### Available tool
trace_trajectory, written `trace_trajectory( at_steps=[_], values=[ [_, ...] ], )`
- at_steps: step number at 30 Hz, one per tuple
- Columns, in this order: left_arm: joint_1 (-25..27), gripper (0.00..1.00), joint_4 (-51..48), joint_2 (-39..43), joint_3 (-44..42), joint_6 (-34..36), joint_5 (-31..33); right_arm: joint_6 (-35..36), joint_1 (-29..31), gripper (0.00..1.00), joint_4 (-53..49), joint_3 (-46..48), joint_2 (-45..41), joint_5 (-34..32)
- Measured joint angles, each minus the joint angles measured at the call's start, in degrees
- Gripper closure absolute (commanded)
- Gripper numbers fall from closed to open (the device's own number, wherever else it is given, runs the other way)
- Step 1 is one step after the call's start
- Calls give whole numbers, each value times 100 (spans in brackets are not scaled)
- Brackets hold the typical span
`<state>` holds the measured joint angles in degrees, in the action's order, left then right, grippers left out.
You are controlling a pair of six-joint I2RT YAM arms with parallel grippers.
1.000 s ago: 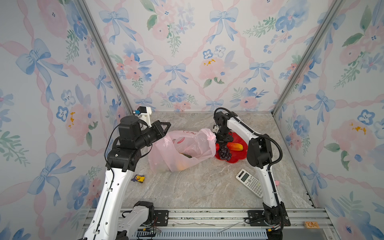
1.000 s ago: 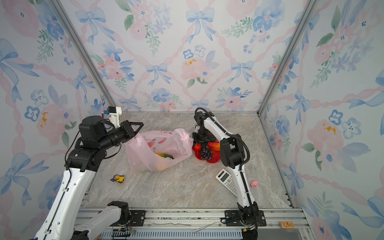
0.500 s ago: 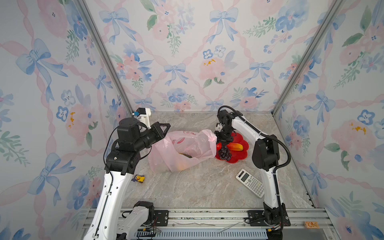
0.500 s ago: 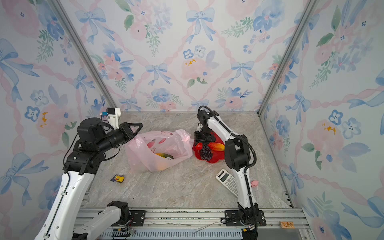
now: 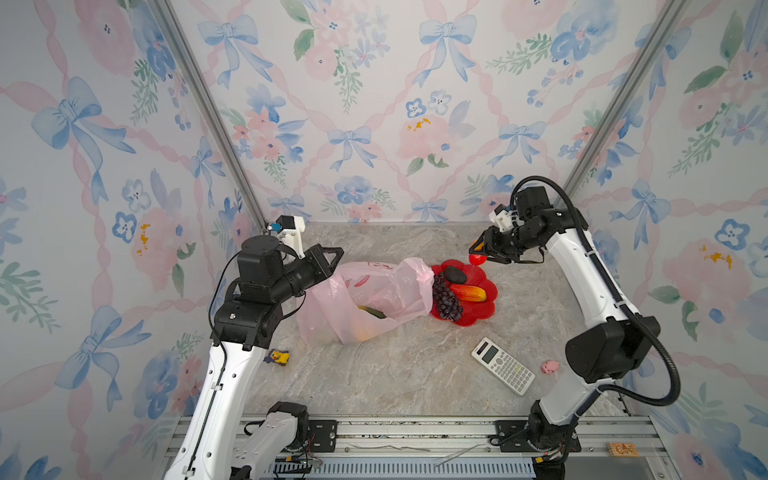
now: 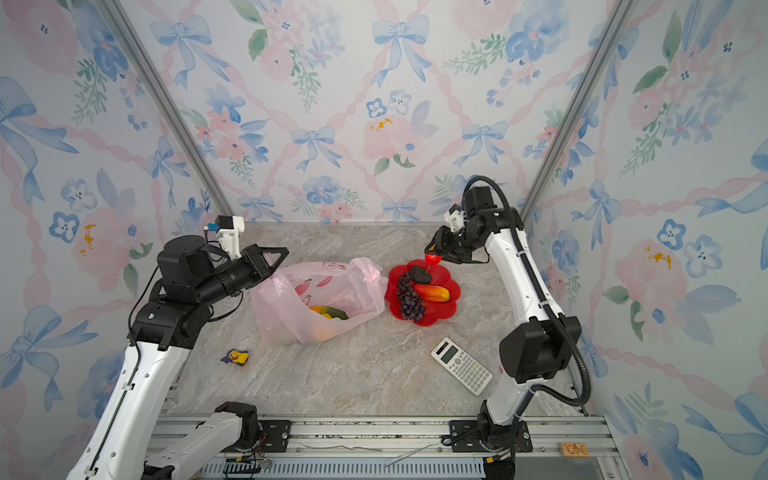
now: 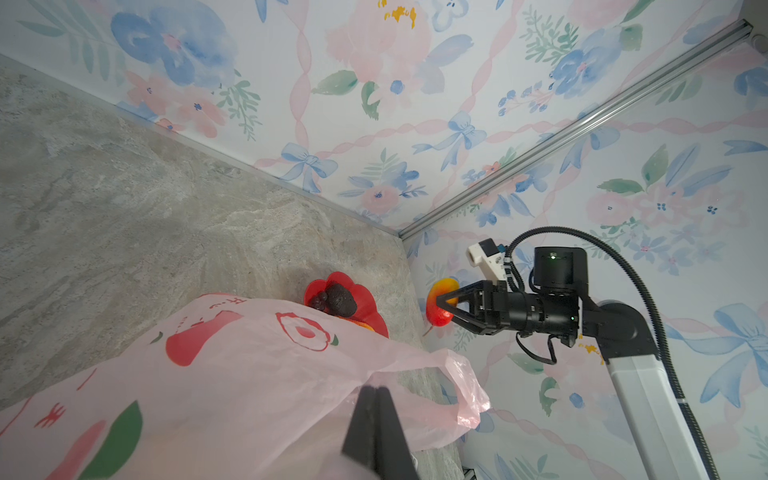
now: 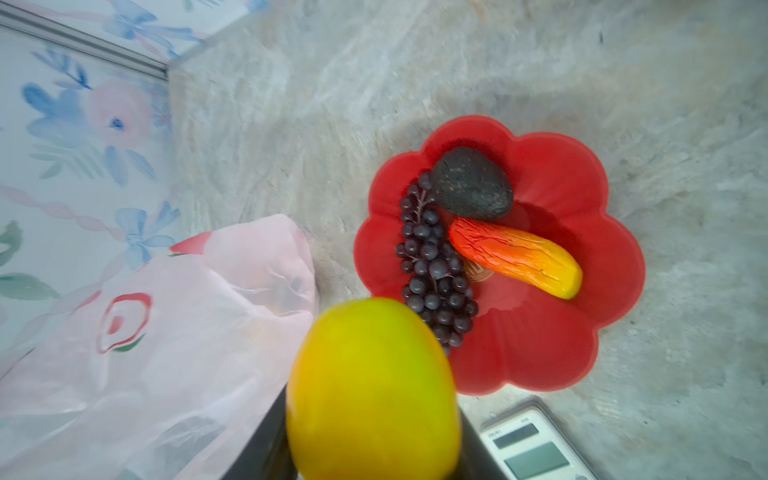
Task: Place the fruits into the plastic bag
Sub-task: 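Lift the mango and carry it into the bag mouth held by the left gripper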
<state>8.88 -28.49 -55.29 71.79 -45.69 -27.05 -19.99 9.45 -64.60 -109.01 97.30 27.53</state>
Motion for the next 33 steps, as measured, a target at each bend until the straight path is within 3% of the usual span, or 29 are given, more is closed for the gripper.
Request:
trace_trajectory(
  at_steps=[8,15,20,27,33],
  values=[
    [170,100,0,7,-4,-90,94,-422,433,63,1237,-315,-1126,586],
    [245,100,2,190,-109,-160,177,-597,1910,63,1963,-1252,-846,682],
    [262,100,2,275,-155,-236,243,-214,2907,65,1969,-1641,-404,428],
    [273,100,11,310,-219,-409,310,470,3908,66,2013,-717,-321,-299],
    [278,100,22,299,-219,-496,326,905,4319,68,2330,592,-328,-966]
  ],
)
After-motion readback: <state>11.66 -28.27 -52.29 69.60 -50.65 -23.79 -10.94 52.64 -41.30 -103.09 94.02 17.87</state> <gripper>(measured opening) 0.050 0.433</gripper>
